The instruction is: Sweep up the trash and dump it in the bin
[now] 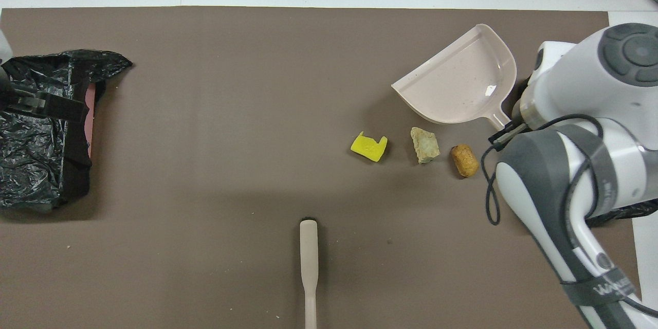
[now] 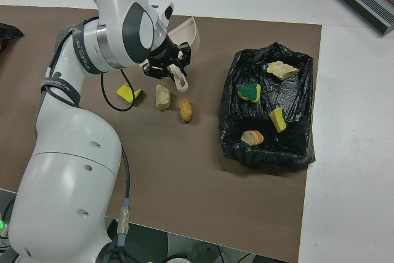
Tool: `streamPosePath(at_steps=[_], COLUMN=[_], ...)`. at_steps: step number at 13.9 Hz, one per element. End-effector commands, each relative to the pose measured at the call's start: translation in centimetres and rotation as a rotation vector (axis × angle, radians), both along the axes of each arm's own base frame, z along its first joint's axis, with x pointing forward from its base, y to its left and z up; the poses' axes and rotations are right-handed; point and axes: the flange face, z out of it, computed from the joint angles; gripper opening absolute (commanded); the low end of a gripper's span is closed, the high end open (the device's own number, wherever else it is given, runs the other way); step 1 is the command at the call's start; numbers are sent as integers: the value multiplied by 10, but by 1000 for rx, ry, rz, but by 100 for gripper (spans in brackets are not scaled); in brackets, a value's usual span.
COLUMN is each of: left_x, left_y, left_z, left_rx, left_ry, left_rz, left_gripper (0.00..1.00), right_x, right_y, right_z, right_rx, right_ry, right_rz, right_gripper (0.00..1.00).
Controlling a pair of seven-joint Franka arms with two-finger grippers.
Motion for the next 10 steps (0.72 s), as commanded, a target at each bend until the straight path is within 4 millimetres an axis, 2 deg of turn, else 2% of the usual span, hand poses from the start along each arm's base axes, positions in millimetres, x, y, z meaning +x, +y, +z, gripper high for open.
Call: streamPosePath(at_steps=[1, 4, 6, 7, 9, 10], left_x=[-1, -4, -4, -4, -5, -5], left_y=[6, 6, 7, 7, 7, 7], left_z=[2, 1, 1, 1, 1, 1], left_rx=[6, 6, 6, 6, 6, 6], left_ry=[18, 18, 19, 21, 22, 24], left_rz=[1, 4, 6, 7, 10, 9], left_gripper=[100, 100, 100, 100, 100, 100], right_x=[-3, -6, -11, -11, -12, -12], right_y=[56, 117, 169, 188, 232, 250], right_z=[-16, -30, -46, -50, -69, -87], right_rx=[65, 129, 165, 183, 206, 193], right_ry=[1, -36, -48, -65, -76, -62], right_rz=[-180, -330, -381, -417, -442, -457], right_gripper=[0, 0, 0, 0, 0, 0])
